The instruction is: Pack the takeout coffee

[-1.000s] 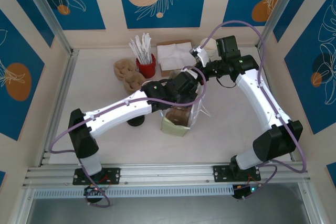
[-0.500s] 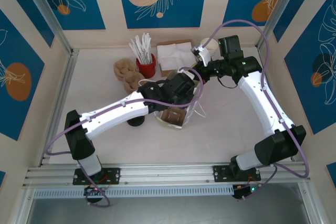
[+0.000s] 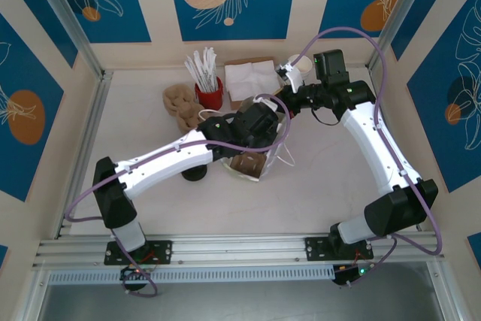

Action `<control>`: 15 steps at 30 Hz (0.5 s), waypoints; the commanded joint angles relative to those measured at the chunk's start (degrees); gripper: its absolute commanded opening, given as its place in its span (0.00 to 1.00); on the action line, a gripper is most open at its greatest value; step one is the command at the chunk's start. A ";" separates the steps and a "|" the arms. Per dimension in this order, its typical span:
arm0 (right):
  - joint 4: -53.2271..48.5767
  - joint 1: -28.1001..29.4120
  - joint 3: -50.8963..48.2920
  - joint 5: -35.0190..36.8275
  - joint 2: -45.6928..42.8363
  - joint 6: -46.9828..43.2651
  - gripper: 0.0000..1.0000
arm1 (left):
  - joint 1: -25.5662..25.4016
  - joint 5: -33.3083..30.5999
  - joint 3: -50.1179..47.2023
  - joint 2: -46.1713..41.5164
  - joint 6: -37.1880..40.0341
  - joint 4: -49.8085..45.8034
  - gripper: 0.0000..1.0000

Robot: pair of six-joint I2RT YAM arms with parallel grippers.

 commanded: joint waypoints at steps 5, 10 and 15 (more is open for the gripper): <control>-0.46 0.98 2.13 -5.98 0.32 2.03 0.00 | 2.21 -1.97 -1.90 2.61 -0.52 5.10 0.75; -0.59 0.62 2.23 -5.89 0.61 3.28 0.00 | 2.44 -3.96 -1.88 3.65 -1.94 4.64 0.75; 0.74 0.03 1.13 -5.88 -0.17 5.63 0.00 | 2.57 -5.40 -1.29 4.28 -3.95 3.43 0.75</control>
